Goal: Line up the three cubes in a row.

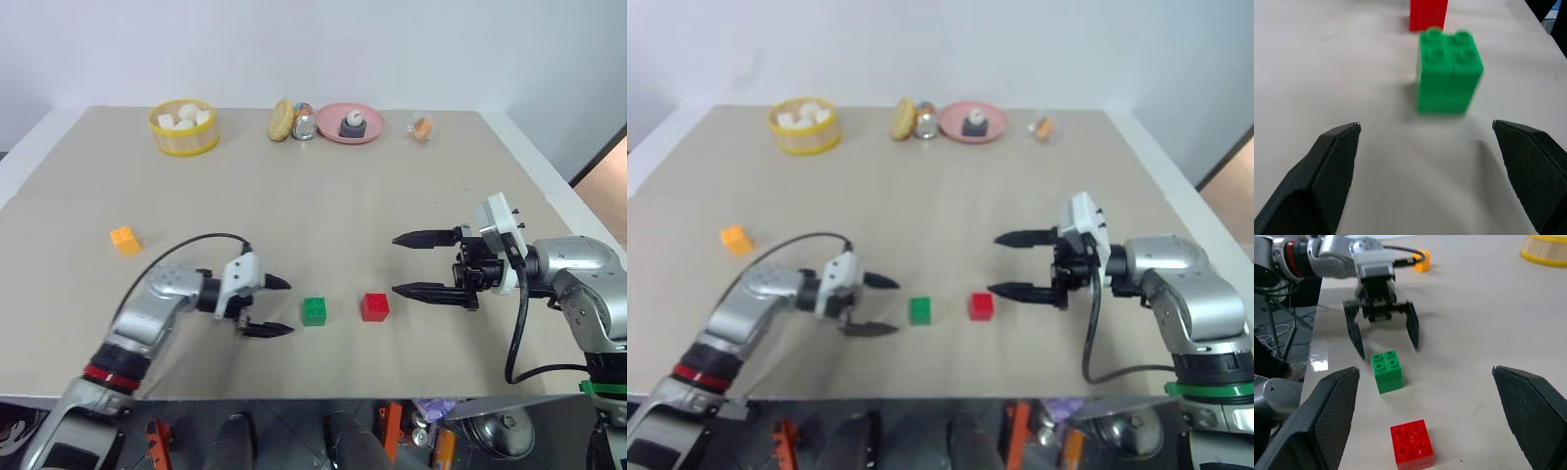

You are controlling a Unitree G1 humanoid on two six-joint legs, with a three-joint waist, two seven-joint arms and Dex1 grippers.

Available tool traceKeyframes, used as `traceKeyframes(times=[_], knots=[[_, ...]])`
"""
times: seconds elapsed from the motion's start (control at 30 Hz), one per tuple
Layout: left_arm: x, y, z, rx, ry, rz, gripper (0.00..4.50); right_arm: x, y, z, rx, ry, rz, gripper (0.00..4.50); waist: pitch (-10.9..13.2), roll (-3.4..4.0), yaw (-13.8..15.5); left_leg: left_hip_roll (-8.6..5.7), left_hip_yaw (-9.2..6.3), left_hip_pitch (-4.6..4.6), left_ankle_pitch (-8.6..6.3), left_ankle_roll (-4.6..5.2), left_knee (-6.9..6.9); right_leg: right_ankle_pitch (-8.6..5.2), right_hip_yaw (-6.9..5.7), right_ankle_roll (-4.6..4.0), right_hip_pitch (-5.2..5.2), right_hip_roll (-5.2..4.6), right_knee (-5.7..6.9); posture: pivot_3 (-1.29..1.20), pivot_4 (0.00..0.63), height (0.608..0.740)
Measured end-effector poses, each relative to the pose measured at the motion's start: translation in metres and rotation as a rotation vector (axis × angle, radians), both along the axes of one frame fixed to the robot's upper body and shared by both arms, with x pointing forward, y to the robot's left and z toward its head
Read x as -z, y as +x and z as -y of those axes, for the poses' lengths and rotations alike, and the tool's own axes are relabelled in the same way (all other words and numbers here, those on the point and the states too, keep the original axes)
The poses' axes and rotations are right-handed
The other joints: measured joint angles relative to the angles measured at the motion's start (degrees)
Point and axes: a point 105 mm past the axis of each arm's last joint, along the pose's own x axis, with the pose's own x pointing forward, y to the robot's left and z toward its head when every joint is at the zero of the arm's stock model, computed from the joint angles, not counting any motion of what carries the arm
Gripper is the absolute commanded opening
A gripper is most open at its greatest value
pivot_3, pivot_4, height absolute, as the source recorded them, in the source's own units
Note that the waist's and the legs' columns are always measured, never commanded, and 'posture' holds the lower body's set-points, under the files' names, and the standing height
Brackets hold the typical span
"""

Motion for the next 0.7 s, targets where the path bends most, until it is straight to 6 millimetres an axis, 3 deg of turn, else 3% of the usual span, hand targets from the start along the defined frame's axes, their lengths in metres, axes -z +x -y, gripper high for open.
traceKeyframes(times=[0.17, 0.4, 0.63, 0.7], knots=[[-0.003, -0.006, -0.039, -0.083, 0.042, -0.028, 4.46, -0.001, 0.001, 0.001, -0.004, -0.002, 0.009, 4.5, 0.0, 0.0, 0.04, 0.0, 0.04, 0.0, 0.0, 0.0, 0.01, -0.01, 0.0, -0.01, 0.0, -0.04, -0.01, 0.0, 0.15, 0.74], [-0.016, 0.01, -0.081, -0.471, -0.035, 0.025, 4.46, -0.013, 0.016, -0.009, 0.056, 0.073, 0.067, 4.5, 0.0, 0.0, -0.03, 0.05, 0.07, 0.01, -0.01, -0.01, 0.0, 0.01, 0.0, -0.03, -0.02, -0.04, -0.01, 0.0, 0.15, 0.74], [0.004, -0.007, -0.112, -0.872, -0.132, -0.081, 4.46, -0.015, 0.02, -0.036, 0.008, 0.14, 0.071, 4.5, 0.0, -0.01, -0.04, 0.08, 0.08, 0.01, -0.02, -0.01, -0.08, -0.03, -0.05, -0.08, -0.06, -0.02, 0.0, 0.0, 0.15, 0.74], [0.005, -0.012, -0.112, -0.947, -0.155, -0.087, 4.46, -0.016, 0.021, -0.041, -0.01, 0.144, 0.077, 4.5, 0.0, -0.02, 0.03, 0.07, 0.07, 0.01, -0.02, -0.02, -0.02, -0.02, -0.05, -0.07, -0.02, -0.04, 0.0, 0.0, 0.15, 0.74]])
